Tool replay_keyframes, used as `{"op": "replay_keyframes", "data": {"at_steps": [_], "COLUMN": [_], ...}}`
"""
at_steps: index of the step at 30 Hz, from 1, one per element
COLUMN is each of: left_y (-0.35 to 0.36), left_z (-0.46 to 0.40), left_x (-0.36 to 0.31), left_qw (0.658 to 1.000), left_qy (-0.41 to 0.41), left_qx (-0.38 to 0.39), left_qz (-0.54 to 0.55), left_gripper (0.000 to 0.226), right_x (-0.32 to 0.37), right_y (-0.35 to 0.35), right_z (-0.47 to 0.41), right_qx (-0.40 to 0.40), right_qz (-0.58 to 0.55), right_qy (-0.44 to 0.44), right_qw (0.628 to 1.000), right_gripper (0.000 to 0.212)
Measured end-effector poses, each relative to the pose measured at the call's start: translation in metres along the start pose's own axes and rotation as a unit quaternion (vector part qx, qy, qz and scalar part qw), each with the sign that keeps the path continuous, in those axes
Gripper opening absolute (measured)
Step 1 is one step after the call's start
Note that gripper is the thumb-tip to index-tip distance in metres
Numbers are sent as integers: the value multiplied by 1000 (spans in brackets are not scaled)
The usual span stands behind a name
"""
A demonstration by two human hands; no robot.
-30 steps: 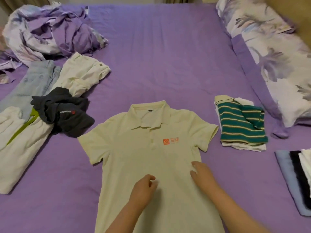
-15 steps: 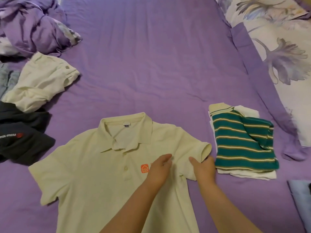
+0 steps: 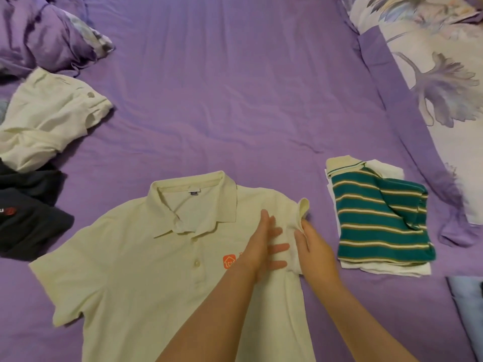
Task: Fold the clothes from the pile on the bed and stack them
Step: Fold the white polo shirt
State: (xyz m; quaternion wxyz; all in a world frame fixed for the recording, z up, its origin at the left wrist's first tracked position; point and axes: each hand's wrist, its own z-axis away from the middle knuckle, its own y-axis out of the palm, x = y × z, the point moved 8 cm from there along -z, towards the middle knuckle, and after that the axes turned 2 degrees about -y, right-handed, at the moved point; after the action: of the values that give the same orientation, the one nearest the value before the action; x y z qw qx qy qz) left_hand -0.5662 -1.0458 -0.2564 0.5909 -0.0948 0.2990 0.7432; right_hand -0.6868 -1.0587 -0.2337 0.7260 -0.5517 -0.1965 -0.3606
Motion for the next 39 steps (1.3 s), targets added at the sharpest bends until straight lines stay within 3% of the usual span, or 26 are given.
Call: {"op": "replay_keyframes", "data": {"at_steps": [5,7,10,12,14,21,24,25,26,29,31,32,34,36,39], "left_y": [-64,-103,-167,-208,-249,-345,-383,-396,-409,-432,-436,-437,-434,-422,-396], "left_z": [21,35,56,71,88,152,180,184,184,172,162,157,149,148,158], "left_x": [-3,0,1,-1,-6,-10,-14,-11,-6,10,15,17,13,2,-17], "left_qw": [994,997,991,980,956,877,797,787,795,858,878,885,901,905,862], "left_qy": [3,16,33,49,82,152,154,128,102,77,70,63,50,53,115], "left_qx": [8,-31,-127,-190,-261,-412,-529,-550,-555,-507,-472,-458,-431,-415,-435], "left_qz": [108,75,11,-34,-111,-197,-248,-247,-223,-40,48,64,30,-83,-231], "left_gripper": [79,73,59,43,27,15,30,38,43,63,81,79,56,31,26], "right_x": [34,36,46,54,73,164,185,188,190,189,189,191,193,196,200], "right_y": [74,95,117,128,145,252,291,301,310,328,334,336,336,333,319], "right_z": [16,21,27,30,36,85,95,95,95,90,87,86,83,82,83], "right_qx": [186,205,188,183,185,239,255,259,262,271,282,287,291,290,276], "right_qz": [86,178,380,412,407,409,404,407,414,433,433,432,436,439,407], "right_qy": [-76,-90,-137,-108,-99,-305,-321,-312,-299,-261,-247,-242,-243,-251,-262], "right_qw": [976,958,895,886,889,826,818,818,819,819,820,820,816,813,830], "right_gripper": [55,60,59,62,59,55,58,60,62,71,75,76,78,78,72]}}
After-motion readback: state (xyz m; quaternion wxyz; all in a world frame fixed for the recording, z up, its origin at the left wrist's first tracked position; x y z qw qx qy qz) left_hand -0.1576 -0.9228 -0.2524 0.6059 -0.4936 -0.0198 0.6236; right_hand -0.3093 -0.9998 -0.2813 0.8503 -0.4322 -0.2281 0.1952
